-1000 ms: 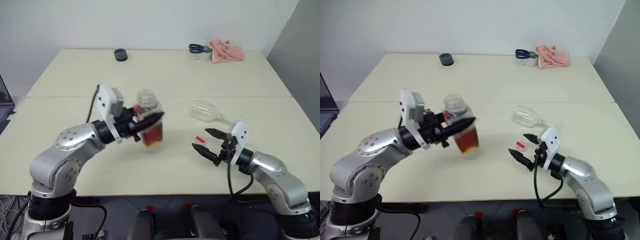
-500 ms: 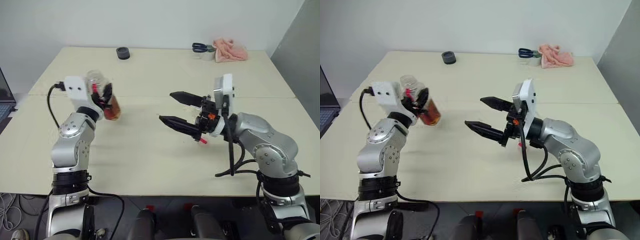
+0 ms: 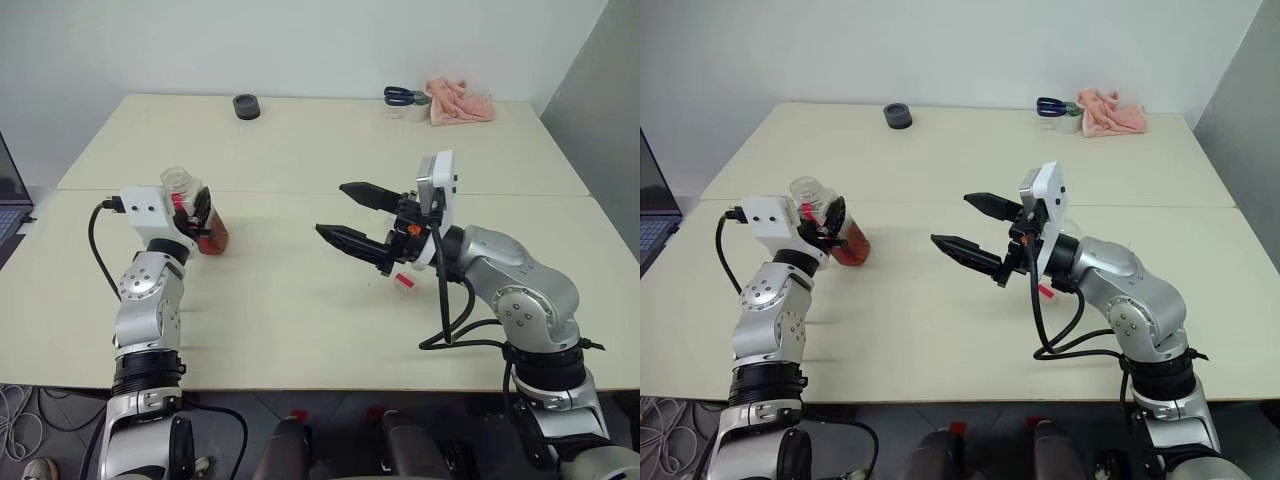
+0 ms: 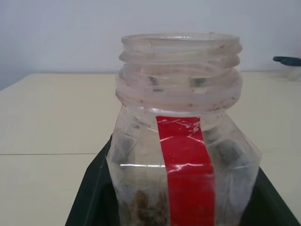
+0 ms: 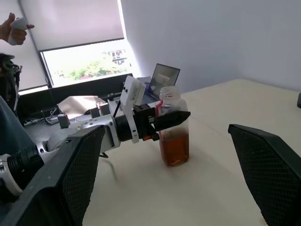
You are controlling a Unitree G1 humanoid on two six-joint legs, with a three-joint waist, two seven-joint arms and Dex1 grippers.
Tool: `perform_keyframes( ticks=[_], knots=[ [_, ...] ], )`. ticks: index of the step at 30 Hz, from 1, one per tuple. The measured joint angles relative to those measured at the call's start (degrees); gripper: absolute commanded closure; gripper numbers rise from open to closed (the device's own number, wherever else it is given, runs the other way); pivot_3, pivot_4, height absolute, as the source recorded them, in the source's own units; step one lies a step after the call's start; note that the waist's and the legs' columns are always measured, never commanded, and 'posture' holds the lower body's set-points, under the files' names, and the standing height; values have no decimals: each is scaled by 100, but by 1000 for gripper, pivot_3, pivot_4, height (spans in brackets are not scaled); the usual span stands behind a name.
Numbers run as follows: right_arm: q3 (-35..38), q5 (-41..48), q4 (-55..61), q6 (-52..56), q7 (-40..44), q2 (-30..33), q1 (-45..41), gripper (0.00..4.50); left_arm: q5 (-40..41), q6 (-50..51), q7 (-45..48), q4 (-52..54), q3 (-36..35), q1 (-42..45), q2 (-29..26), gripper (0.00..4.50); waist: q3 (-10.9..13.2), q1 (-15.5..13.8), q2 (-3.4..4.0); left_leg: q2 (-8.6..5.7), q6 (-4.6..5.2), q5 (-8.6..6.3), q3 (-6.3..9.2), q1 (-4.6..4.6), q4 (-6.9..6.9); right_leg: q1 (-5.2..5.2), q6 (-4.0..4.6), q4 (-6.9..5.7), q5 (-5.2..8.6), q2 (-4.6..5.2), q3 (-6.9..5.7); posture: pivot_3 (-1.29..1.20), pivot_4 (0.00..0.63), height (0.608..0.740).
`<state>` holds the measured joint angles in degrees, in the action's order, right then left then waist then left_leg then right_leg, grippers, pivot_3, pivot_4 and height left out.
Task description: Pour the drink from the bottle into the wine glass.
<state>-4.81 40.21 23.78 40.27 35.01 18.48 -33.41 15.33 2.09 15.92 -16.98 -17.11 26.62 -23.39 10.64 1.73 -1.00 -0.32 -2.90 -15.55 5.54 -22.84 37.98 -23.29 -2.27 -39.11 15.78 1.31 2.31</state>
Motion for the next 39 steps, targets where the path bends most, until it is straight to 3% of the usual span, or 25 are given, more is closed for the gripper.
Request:
perform_keyframes(
  ticks=[1, 8, 15, 27, 33, 39],
  knots=[
    [0, 0, 10, 9, -24, -21, 0, 0, -12, -73, 11, -65, 0, 9, 0, 2042, 0, 1, 0, -1, 0, 0, 0, 0, 0, 0, 0, 0, 0, 1, 0, 0, 150, 740],
    [1, -2, 17, 22, -100, -60, 0, 0, -21, -143, 83, -265, -2, -9, 26, 14, 0, 7, 0, 1, 1, 0, 0, 2, 1, 2, 0, -1, -2, -1, 0, 0, 150, 740],
    [1, -7, 23, 21, -131, -64, 26, 0, 18, 167, -74, 174, -17, -427, 88, 14, 0, 7, 0, 2, 1, 0, 14, 2, 1, 1, 1, 1, -2, 0, 4, 0, 150, 740],
    [-112, -257, 309, 40, -307, 157, 439, 0, 338, 1596, -817, 3040, -56, -2559, 898, 14, -2, 5, -2, 4, 1, -1, 22, 6, -1, 8, -1, 1, -3, -1, 1, 0, 150, 740],
    [-155, -1391, -291, -135, -380, 1147, 91, 0, 420, 2507, -66, 4415, 909, -3051, 135, 14, -2, -10, -2, -2, 1, -1, -4, 7, -2, 11, -1, 5, -2, -1, 3, 0, 150, 740],
    [-452, -2567, -1244, -913, 385, 2493, -148, 0, 1145, 2925, 1574, 5111, 1887, -2071, -683, 14, -1, -7, -2, 2, 2, -1, -18, 8, -5, 10, -1, 9, -2, -3, 8, 0, 150, 740]
  ],
)
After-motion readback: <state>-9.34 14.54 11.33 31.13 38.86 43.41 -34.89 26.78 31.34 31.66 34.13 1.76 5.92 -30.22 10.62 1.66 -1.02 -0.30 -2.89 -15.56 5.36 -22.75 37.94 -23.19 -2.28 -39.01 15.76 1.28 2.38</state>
